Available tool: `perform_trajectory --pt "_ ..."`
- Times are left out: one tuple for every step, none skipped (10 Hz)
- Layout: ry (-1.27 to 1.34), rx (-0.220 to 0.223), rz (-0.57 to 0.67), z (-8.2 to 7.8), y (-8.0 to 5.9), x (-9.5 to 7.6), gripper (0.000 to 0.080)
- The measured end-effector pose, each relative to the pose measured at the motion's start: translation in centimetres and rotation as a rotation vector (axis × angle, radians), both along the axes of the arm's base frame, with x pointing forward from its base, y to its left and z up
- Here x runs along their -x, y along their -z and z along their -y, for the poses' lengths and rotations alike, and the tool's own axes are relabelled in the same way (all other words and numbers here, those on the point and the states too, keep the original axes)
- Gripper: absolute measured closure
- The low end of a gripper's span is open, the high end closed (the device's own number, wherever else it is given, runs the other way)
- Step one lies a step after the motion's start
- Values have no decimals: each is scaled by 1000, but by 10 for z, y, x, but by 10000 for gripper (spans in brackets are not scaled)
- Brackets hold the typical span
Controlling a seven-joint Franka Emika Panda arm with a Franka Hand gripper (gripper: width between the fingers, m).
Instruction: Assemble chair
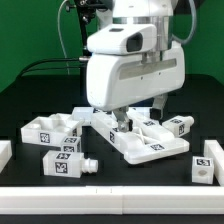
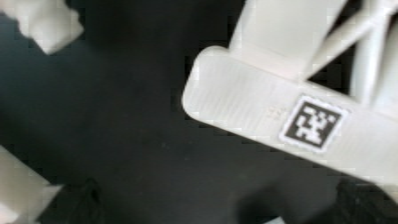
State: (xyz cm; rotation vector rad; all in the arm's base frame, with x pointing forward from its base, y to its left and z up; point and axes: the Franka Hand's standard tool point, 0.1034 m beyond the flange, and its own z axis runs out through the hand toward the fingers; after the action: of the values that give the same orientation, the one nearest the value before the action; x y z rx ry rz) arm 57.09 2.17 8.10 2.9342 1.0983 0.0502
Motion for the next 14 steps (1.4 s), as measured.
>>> perform_trajectory --pt "44 -2 -4 -9 2 -9 150" --pt "64 -4 0 -18 6 -10 150" --pt "50 -4 0 -17 6 -10 150" --pt "51 -4 -1 -17 6 -10 150" --pt "48 -4 -2 -17 7 -10 150" --pt "-4 -1 -4 -16 9 -14 150" --pt "-86 7 13 -23 11 -23 150" --pt "-190 8 28 -30 10 -36 150" --pt "-326 31 19 -39 8 -44 150" --pt "-329 30 23 -41 8 -45 150" --pt "-326 30 22 -40 9 -45 150" --pt "-326 30 22 -40 9 -45 150" --pt "-360 37 20 -41 10 -45 150" --pt "-432 47 15 -48 16 -44 150"
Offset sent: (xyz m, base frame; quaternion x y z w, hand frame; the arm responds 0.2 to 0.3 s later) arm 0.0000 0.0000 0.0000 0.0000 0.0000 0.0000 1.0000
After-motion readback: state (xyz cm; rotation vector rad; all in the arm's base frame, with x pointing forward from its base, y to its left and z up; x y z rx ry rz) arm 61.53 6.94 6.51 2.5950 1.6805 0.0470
